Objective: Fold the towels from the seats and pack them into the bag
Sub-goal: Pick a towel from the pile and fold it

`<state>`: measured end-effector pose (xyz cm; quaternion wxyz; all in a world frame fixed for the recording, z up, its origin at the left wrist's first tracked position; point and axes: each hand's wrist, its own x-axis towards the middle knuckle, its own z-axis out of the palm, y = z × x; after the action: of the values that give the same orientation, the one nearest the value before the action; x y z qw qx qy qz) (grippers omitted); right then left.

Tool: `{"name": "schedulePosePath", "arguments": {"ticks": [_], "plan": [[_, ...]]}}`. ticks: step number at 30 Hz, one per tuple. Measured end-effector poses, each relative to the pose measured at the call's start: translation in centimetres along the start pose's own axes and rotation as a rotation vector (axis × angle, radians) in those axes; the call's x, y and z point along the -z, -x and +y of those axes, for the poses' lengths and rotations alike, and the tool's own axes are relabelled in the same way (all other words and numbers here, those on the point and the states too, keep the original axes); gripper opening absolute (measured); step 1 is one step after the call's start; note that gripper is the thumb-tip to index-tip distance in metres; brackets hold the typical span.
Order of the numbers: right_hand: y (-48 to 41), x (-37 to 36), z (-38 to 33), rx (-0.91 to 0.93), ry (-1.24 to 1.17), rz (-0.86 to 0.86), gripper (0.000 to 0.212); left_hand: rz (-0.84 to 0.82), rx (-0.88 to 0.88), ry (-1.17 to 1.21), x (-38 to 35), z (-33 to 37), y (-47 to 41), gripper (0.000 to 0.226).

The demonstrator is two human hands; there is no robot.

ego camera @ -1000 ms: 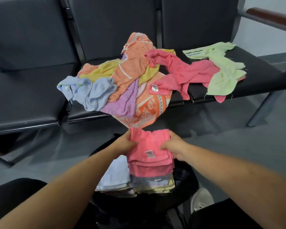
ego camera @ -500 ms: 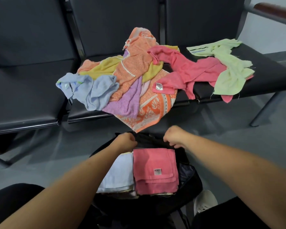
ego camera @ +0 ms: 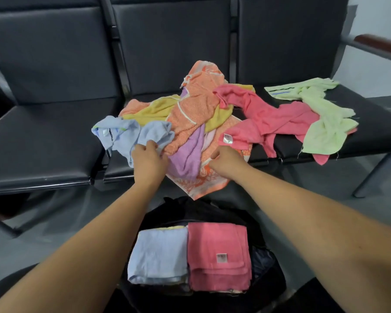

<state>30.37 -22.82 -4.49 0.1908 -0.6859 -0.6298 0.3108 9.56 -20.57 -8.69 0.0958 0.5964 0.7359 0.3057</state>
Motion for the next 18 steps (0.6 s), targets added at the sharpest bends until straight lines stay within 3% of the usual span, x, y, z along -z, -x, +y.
{"name": "schedulePosePath", "arguments": {"ticks": [2, 4, 7, 11, 13, 16, 18], "plan": [[-0.5, -0.6, -1.1, 0.059, -0.007, 0.008, 0.029, 0.129, 0.054, -0.080, 0.9, -0.4, -0.9, 0.047], [-1.1, -1.4, -2.3, 0.105, -0.017, -0.002, 0.030, 0.097, 0.126, -0.121, 1.4, -1.1, -2.1, 0.056], [-2.0, -2.3, -3.9, 0.133, -0.088, -0.009, 0.030, -0.095, 0.119, -0.048, 2.2, -2.2, -3.8, 0.038], [-2.6, -2.9, -5.6, 0.160, -0.193, -0.003, 0.018, -0.133, 0.055, 0.139, 5.5, -1.9, -4.5, 0.023], [-2.6, -2.6, -6.5, 0.091, -0.453, -0.057, 0.027, -0.143, -0.020, 0.256, 7.5, -0.8, -4.3, 0.014], [-2.5, -1.5, -8.0, -0.153, -0.985, -0.283, 0.062, -0.304, -0.179, 0.448, 10.2, 1.8, -2.6, 0.008], [-2.4, -1.2, -8.3, -0.202, -1.104, -0.389, 0.063, -0.436, -0.230, 0.541, 11.2, 2.7, -0.9, 0.013]]}}
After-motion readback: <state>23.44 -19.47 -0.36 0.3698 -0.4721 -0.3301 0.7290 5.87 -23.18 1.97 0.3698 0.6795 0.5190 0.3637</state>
